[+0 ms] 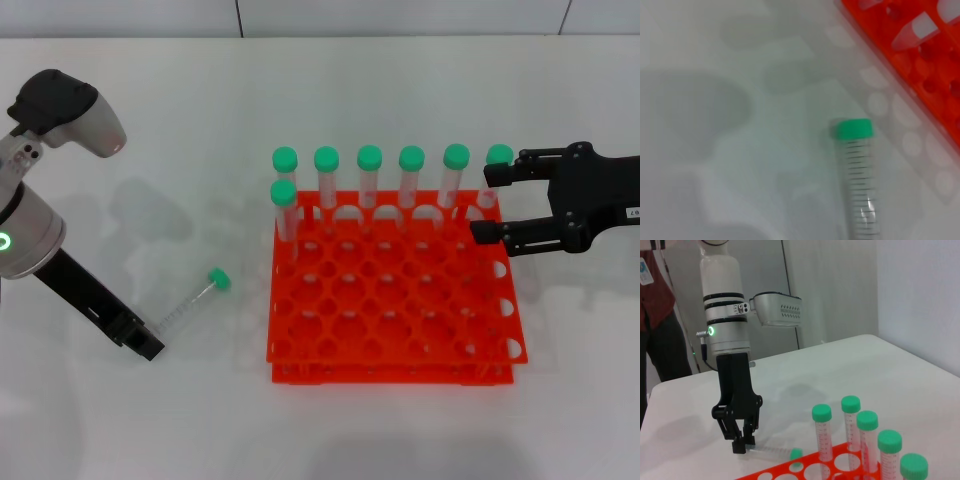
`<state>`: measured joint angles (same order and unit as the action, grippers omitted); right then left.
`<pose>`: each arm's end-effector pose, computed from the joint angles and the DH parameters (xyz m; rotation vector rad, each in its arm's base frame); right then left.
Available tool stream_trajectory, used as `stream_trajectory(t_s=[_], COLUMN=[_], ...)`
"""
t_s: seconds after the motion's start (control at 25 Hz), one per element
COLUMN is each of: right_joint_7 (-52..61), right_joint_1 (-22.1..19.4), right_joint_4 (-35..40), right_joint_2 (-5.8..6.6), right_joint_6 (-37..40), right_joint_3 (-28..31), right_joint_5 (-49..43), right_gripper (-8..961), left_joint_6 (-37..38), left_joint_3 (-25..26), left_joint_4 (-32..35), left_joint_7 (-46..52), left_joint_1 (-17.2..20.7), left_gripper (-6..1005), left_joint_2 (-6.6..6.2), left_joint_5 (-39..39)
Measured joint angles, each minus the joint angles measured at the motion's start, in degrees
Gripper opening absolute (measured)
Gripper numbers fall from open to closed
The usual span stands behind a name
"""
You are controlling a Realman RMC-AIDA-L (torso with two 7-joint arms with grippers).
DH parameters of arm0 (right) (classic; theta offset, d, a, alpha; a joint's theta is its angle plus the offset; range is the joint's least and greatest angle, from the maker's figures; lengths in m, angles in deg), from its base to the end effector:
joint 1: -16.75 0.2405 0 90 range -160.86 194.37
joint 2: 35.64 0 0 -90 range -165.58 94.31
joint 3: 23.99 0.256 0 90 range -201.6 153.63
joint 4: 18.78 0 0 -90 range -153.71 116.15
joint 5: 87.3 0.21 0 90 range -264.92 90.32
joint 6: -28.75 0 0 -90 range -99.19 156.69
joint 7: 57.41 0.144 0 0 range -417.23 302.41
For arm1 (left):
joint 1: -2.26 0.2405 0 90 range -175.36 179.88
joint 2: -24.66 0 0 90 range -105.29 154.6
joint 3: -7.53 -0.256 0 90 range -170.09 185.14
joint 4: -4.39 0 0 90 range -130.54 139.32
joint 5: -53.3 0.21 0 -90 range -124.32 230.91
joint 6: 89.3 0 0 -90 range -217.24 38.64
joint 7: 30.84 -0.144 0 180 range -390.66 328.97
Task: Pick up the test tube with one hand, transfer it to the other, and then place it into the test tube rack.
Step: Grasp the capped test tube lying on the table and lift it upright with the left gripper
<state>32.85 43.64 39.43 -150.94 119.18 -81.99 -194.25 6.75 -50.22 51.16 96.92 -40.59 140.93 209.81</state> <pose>0.2182 0.3403 0.0377 -2.8518 0.3531 0.5135 -0.2617 0.3442 0.0074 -2.7403 -1.2434 0.6911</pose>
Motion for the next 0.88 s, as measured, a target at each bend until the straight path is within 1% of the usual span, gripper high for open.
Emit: stream_trajectory(t_s=[0.56, 0.88], right_joint_7=[0.0, 0.0], right_joint_1=[0.0, 0.0], right_joint_4=[0.2, 0.3], right_joint_2=[0.0, 0.0], right_joint_6=[-0.5, -0.6], right_joint_3=[0.0, 0.0], right_joint_5=[0.0, 0.0], right_gripper=[754, 755], left_joint_6=[-0.5, -0.7], left_joint_3=[0.5, 1.1], left_joint_4=[-0.1, 0.3], left_joint_7=[0.3, 0.8], left_joint_1=[-0.1, -0.1], left_gripper=[191, 195], left_joint_2=[0.0, -0.58], left_joint_5=[0.0, -0.6])
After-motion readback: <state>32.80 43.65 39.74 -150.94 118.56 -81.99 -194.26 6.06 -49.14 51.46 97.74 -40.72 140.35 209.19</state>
